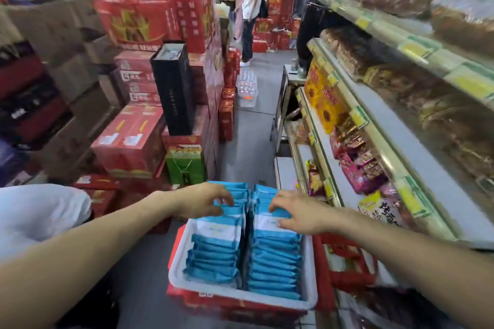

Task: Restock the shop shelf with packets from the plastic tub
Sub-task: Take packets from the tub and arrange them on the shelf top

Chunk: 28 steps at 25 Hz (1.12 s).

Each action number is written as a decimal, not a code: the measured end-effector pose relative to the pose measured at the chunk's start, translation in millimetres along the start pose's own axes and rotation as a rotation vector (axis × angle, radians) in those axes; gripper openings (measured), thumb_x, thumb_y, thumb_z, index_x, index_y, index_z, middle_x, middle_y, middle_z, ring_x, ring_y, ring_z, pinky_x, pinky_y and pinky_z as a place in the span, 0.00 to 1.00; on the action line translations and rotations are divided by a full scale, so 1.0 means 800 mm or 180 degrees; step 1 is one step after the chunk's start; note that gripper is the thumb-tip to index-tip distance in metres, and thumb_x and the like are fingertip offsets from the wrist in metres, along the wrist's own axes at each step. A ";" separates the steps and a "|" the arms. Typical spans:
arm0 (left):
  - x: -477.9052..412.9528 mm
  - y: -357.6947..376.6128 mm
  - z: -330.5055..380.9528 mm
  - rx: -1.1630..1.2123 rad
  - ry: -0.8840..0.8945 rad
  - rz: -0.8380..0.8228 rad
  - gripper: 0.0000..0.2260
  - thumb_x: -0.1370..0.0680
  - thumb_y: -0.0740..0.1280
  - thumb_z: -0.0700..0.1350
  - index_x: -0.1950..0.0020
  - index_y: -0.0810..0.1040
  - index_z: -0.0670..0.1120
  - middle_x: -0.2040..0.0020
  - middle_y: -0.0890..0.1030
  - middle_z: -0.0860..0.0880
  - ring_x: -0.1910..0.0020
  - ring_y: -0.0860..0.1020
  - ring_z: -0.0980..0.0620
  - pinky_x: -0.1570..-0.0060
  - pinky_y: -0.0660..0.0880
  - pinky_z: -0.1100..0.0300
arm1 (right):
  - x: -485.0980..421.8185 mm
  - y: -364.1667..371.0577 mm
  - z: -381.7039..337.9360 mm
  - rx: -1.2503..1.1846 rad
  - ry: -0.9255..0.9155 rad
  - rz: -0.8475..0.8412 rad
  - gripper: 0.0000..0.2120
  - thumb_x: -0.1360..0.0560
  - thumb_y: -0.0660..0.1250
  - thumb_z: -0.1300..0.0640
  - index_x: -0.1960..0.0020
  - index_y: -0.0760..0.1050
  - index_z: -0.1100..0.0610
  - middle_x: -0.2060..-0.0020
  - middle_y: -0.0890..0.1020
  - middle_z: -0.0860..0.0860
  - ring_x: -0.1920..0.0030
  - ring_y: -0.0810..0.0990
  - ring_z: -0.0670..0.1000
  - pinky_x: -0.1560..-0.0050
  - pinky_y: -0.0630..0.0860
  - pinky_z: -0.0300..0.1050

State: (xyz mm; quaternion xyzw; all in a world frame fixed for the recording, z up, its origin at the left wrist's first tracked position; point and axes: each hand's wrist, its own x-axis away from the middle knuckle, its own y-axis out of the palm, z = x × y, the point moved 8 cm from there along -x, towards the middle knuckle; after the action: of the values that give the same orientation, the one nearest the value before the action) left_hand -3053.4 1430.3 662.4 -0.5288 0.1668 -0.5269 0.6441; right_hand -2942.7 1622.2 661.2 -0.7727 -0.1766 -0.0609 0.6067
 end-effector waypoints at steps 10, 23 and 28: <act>0.033 0.061 -0.011 -0.0721 0.0439 0.0220 0.14 0.24 0.68 0.46 0.41 0.82 0.59 0.34 0.71 0.55 0.37 0.71 0.51 0.37 0.70 0.52 | 0.017 0.060 0.004 0.0075 0.0139 0.0204 0.13 0.24 0.66 0.55 0.43 0.77 0.41 0.46 0.72 0.43 0.48 0.75 0.47 0.53 0.66 0.44; 0.036 0.087 -0.026 -0.0401 0.0419 -0.0178 0.19 0.21 0.69 0.42 0.34 0.79 0.61 0.34 0.76 0.54 0.35 0.73 0.50 0.35 0.72 0.51 | 0.020 0.066 0.009 -0.0083 0.0258 0.0109 0.17 0.20 0.62 0.59 0.41 0.77 0.38 0.45 0.74 0.40 0.48 0.77 0.47 0.52 0.75 0.50; 0.023 0.071 -0.016 -0.0130 0.0572 -0.0176 0.22 0.20 0.65 0.36 0.32 0.78 0.59 0.31 0.77 0.58 0.33 0.76 0.55 0.35 0.73 0.58 | 0.024 0.033 0.001 -0.0481 0.0177 0.0038 0.22 0.20 0.64 0.64 0.36 0.77 0.39 0.45 0.75 0.41 0.43 0.74 0.45 0.42 0.72 0.48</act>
State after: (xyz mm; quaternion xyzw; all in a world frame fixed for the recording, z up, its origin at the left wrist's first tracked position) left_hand -3027.6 1401.7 615.4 -0.4968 0.2199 -0.5863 0.6008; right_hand -2915.5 1621.5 642.6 -0.8153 -0.1500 -0.0919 0.5517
